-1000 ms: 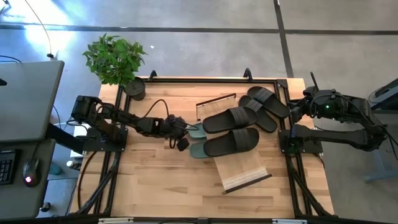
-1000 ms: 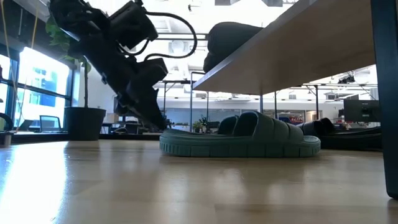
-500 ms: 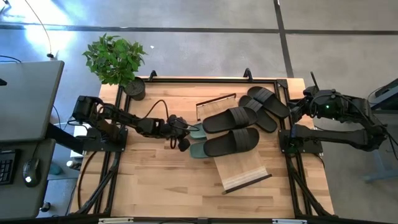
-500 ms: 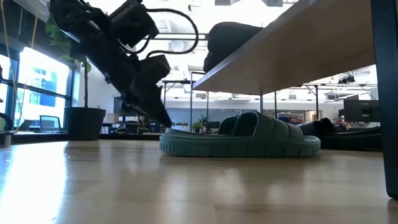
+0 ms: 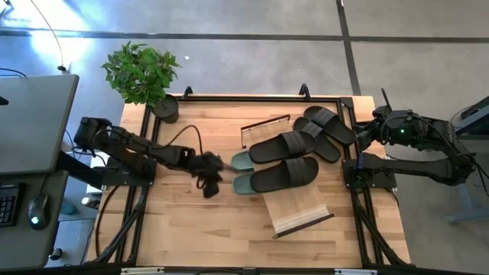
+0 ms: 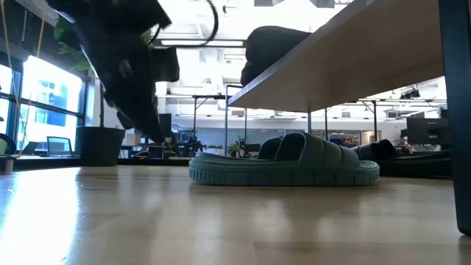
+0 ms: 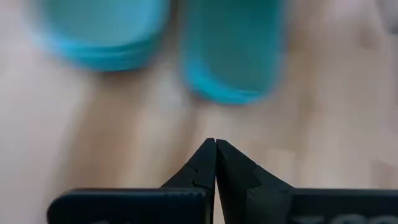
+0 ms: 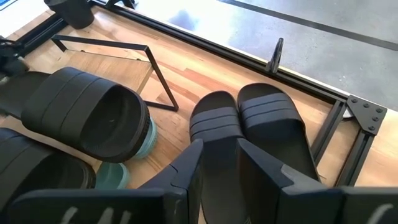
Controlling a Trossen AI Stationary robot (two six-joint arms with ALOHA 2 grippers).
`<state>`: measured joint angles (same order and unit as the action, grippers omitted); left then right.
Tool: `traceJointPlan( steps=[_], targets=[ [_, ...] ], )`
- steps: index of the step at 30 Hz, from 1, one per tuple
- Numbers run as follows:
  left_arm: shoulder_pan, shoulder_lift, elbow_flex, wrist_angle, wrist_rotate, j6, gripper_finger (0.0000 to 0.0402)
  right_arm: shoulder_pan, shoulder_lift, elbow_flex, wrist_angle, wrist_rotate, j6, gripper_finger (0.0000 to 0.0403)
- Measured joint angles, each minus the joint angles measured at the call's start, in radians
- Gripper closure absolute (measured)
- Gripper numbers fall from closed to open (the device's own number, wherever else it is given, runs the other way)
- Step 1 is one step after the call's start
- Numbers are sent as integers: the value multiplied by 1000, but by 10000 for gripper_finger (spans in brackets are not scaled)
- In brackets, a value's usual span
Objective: Pick and place slides into the shelf
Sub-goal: Adjust the pair of green slides under the shelf
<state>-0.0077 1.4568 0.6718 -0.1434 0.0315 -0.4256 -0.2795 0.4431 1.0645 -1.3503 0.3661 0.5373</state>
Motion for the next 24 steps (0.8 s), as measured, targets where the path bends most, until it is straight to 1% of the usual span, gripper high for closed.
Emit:
traceJointPlan(
  steps=[4, 7, 9, 11, 13, 16, 21, 24],
  targets=[
    [-83, 45, 0, 77, 4, 10, 401, 0, 0, 0, 0, 9, -3, 315],
    [-110, 82, -1, 99, -47, -24, 401, 0, 0, 0, 0, 10, -3, 315],
    [-112, 111, -1, 120, -98, -53, 401, 0, 0, 0, 0, 10, -3, 315],
    [-111, 134, -1, 149, -128, -74, 401, 0, 0, 0, 0, 10, -3, 315],
    [-110, 154, -1, 198, -134, -77, 401, 0, 0, 0, 0, 10, -3, 315],
    [-110, 172, -1, 229, -141, -77, 401, 0, 0, 0, 0, 10, 4, 315],
    [-110, 178, -1, 236, -157, -77, 401, 0, 0, 0, 0, 10, 5, 315],
    [-110, 178, -1, 271, -177, -77, 401, 0, 0, 0, 0, 10, 5, 315]
  ],
)
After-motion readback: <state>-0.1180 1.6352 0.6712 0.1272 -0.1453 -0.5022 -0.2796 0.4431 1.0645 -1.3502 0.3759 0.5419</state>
